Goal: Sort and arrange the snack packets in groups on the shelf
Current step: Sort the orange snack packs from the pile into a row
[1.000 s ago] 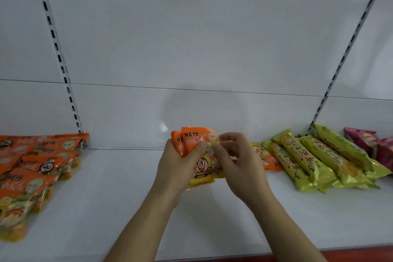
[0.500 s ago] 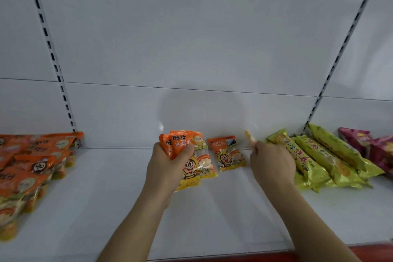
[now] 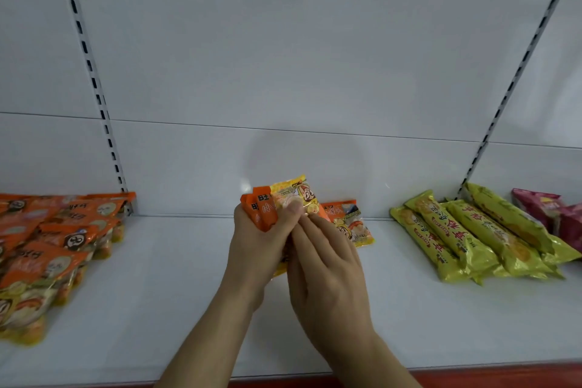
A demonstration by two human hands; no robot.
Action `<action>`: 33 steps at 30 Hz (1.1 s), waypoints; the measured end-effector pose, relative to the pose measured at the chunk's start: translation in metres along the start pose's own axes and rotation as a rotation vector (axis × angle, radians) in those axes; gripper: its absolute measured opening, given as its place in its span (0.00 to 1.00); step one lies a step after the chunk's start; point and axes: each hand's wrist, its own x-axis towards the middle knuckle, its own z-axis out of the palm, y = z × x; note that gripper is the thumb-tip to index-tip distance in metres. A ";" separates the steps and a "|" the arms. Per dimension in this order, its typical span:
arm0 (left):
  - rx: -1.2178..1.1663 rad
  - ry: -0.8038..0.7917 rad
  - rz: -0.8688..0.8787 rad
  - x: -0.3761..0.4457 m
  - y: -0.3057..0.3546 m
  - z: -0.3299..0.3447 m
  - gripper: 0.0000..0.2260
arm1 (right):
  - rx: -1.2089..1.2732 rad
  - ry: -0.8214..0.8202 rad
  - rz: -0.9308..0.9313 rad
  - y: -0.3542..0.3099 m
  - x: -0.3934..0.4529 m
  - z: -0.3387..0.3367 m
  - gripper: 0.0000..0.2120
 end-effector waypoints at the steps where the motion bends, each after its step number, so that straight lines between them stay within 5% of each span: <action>1: -0.011 -0.012 -0.008 0.000 0.000 -0.002 0.36 | 0.020 -0.004 0.005 -0.004 -0.002 0.001 0.18; 7: 0.024 -0.018 -0.013 0.007 -0.004 -0.021 0.28 | 0.270 0.032 0.078 -0.012 0.002 -0.010 0.14; 9: 0.036 0.009 0.011 0.006 -0.001 -0.023 0.26 | 0.256 0.015 0.359 -0.014 0.015 -0.018 0.20; 12: 0.028 0.018 0.032 0.008 0.001 -0.030 0.30 | 0.421 -0.255 0.874 -0.005 0.033 -0.025 0.24; 14: 0.050 -0.054 0.033 0.009 0.002 -0.037 0.34 | 0.565 -0.285 0.960 0.001 0.037 -0.027 0.15; 17: 0.086 -0.147 0.009 0.010 0.001 -0.046 0.33 | 0.885 -0.112 1.028 0.006 0.045 -0.031 0.09; 19: 0.095 -0.129 -0.014 0.010 0.001 -0.049 0.32 | 1.059 0.017 1.020 0.012 0.052 -0.038 0.08; 21: 0.103 -0.093 -0.033 0.013 0.001 -0.055 0.31 | 1.115 -0.043 0.907 0.020 0.059 -0.052 0.09; 23: 0.119 -0.103 -0.053 0.015 0.003 -0.063 0.28 | 1.091 -0.352 0.726 0.024 0.065 -0.068 0.16; 25: 0.136 -0.189 -0.073 0.016 0.005 -0.069 0.25 | 0.769 -0.725 0.498 0.025 0.072 -0.077 0.25; 27: 0.135 -0.296 -0.081 0.013 0.009 -0.069 0.20 | 0.455 -0.885 0.365 0.024 0.082 -0.073 0.30; 33: 0.109 -0.400 -0.061 -0.005 0.018 -0.055 0.26 | 0.418 -0.553 0.368 0.014 0.083 -0.056 0.16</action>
